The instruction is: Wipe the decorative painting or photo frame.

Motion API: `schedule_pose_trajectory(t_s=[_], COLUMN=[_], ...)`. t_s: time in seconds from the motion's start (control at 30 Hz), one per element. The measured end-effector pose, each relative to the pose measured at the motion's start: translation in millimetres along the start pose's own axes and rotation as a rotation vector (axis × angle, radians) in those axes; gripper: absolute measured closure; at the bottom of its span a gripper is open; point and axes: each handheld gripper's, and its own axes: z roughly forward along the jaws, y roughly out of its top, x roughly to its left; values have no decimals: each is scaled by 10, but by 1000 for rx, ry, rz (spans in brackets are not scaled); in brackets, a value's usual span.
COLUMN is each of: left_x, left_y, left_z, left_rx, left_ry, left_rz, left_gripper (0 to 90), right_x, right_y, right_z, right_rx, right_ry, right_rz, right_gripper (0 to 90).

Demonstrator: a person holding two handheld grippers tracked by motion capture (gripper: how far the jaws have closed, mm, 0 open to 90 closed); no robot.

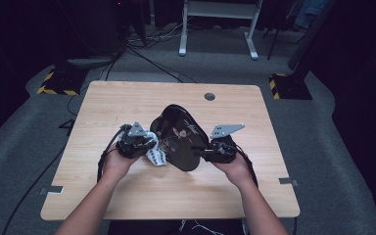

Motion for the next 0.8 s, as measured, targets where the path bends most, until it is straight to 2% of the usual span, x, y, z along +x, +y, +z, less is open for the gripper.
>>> schedule_pose_trajectory(t_s=[0.07, 0.2, 0.3, 0.33, 0.43, 0.5, 0.73, 0.8], left_x=[-18, -52, -38, -38, -84, -109, -207, -235], left_y=[-25, 22, 157, 157, 269, 253, 16, 18], left_z=[28, 5, -122, -122, -194, -167, 104, 117], left_rx=[7, 16, -33, -33, -40, -32, 18, 23], left_ry=[-7, 11, 1, 1, 20, 16, -42, -32], left_rz=[2, 22, 17, 17, 55, 64, 41, 49], left_gripper=[778, 778, 777, 777, 777, 777, 778, 778], right_x=[-4, -9, -15, -15, -16, -22, -19, -21], right_y=[-1, -3, -8, -8, -7, -8, -9, -9], right_z=[-1, -2, -1, -1, -1, -1, -1, -3], right_rx=[0, 0, 1, 1, 0, 0, -2, -2], right_ry=[0, 0, 1, 1, 1, 3, -1, -2], right_rz=[0, 2, 8, 8, 8, 8, 10, 9], right_gripper=[760, 762, 763, 763, 763, 763, 761, 762])
